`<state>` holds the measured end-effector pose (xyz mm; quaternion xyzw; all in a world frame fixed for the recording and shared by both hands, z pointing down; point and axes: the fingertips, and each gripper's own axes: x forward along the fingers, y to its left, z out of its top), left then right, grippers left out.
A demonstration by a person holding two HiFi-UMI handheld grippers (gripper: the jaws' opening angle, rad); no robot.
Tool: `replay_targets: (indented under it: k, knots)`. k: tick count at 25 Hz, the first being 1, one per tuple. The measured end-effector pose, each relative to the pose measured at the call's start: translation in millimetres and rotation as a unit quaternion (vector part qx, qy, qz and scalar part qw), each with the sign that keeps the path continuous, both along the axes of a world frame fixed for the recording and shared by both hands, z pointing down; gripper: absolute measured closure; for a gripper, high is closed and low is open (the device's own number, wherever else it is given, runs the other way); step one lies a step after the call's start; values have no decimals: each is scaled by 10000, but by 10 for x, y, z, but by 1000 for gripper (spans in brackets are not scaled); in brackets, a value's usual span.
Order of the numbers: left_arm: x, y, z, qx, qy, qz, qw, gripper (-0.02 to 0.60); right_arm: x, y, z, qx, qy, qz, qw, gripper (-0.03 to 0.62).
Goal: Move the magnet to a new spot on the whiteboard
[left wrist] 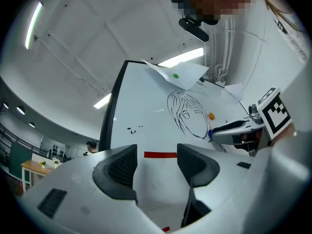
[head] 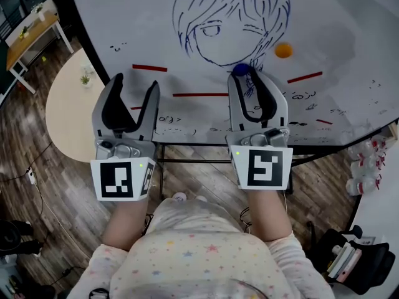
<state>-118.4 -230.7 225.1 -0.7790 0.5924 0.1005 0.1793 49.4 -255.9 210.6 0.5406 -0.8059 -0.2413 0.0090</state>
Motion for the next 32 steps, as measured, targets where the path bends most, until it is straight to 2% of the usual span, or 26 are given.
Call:
replay_targets:
  k: [27, 32]
  knots:
    - [51, 43, -47, 43, -21, 70, 10000, 345, 71, 93, -105, 130, -249, -14, 9996, 459]
    - [75, 42, -62, 57, -20, 103, 9999, 345, 111, 100, -70, -5, -294, 9, 9996, 464]
